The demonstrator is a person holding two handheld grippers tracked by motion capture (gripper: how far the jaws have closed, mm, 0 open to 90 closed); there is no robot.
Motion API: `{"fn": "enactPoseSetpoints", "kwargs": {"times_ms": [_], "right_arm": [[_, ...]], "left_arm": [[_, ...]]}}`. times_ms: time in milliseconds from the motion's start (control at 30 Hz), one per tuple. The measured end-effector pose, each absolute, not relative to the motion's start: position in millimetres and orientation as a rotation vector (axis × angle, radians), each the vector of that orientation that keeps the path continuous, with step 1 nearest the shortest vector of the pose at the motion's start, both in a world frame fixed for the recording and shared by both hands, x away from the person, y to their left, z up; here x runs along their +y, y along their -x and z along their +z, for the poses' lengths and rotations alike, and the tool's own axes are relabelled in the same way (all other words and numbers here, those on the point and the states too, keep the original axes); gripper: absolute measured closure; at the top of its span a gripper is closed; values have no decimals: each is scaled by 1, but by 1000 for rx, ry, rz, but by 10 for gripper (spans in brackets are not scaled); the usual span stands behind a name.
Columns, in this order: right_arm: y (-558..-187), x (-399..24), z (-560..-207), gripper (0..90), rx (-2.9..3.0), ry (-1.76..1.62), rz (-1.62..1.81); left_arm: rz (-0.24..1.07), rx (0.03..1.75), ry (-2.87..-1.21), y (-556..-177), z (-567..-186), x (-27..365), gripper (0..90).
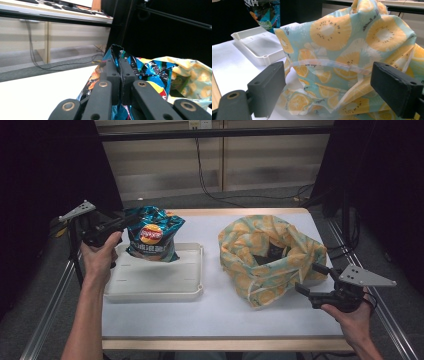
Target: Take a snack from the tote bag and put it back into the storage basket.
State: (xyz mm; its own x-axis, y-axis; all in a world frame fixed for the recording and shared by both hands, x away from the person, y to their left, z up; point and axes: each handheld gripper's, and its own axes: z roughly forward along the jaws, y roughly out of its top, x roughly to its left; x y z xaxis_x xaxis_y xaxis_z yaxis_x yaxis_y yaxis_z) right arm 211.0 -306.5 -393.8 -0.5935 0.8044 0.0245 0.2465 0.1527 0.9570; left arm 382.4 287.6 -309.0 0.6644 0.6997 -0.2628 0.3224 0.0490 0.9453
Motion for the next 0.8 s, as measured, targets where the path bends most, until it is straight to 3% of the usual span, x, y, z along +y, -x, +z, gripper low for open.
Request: {"fn": "enactPoseSetpoints", "kwargs": {"times_ms": [800], "right_arm": [[-212,-307,-394,125,1949,-988,1453]], "left_arm": [[318,1060,-1479,-404,-358,322,888]]}}
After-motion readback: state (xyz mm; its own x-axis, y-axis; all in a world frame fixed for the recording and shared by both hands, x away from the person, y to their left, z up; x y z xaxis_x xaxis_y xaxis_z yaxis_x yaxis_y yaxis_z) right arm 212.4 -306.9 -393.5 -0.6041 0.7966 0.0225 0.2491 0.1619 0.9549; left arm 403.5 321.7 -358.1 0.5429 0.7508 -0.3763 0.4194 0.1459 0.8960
